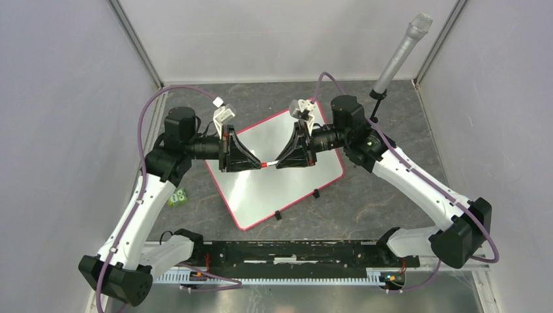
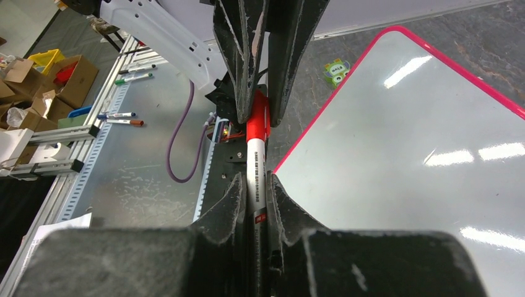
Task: Write a sentence on the whiteboard
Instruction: Open the pen cap from the whiteboard marker.
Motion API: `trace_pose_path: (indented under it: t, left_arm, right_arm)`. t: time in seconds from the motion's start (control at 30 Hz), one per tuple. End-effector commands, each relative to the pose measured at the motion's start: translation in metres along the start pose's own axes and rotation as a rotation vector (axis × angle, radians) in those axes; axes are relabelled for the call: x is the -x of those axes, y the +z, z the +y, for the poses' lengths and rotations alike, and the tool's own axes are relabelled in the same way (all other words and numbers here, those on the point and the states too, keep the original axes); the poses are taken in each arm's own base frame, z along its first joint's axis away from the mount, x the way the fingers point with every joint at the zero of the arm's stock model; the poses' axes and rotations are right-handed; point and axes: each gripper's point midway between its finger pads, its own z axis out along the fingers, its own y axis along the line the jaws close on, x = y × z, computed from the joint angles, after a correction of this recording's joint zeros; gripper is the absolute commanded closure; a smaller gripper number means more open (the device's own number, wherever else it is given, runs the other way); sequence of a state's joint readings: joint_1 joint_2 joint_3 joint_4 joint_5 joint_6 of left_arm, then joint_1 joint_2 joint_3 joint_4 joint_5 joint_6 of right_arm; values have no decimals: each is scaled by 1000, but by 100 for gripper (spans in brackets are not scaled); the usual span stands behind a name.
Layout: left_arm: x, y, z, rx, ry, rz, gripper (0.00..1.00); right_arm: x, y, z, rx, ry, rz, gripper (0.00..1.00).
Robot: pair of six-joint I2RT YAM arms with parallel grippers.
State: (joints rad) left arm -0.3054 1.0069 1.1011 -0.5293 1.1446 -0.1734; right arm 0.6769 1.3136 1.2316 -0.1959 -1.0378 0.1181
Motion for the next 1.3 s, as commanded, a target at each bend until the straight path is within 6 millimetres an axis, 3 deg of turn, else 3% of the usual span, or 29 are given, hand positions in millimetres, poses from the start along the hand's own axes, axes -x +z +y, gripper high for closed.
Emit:
trace_pose_path:
  t: [0.0, 0.07, 0.17, 0.27, 0.37, 0.5, 0.6, 0.63, 0.7, 0.77, 0.97, 1.17, 1.27]
  left_arm:
    - [5, 0, -13, -62, 3, -13, 76]
    - [4, 0, -14, -73, 0, -10, 76]
    - [1, 1, -15, -85, -10, -5, 64]
    - [0, 1, -15, -87, -9, -4, 61]
    - [2, 1, -16, -89, -4, -4, 67]
    - [0, 2, -15, -93, -4, -1, 88]
    - [-2, 2, -14, -91, -10, 1, 97]
    - [-1, 2, -14, -89, -9, 0, 97]
    - [0, 2, -14, -87, -3, -2, 97]
    - [2, 2, -14, -85, -3, -3, 97]
    - [7, 4, -14, -82, -7, -9, 98]
    - [9, 5, -13, -76, -14, -15, 97]
    - [9, 5, -13, -77, -16, -14, 97]
  right_arm:
    - [11, -2, 8, 23, -55, -24, 100]
    - [12, -2, 7, 16, -58, -23, 100]
    - [13, -2, 7, 16, -62, -23, 100]
    - [14, -2, 7, 20, -56, -23, 100]
    - [14, -1, 6, 24, -49, -23, 100]
    - [15, -1, 8, 35, -43, -28, 100]
    - [17, -2, 11, 53, -35, -38, 100]
    - [18, -1, 11, 52, -27, -41, 100]
    - [18, -1, 10, 51, -13, -45, 86]
    - [18, 1, 12, 63, 9, -52, 80]
    - [19, 3, 12, 68, 31, -64, 80]
    - [17, 4, 12, 66, 36, -62, 69]
    - [18, 4, 12, 64, 35, -63, 69]
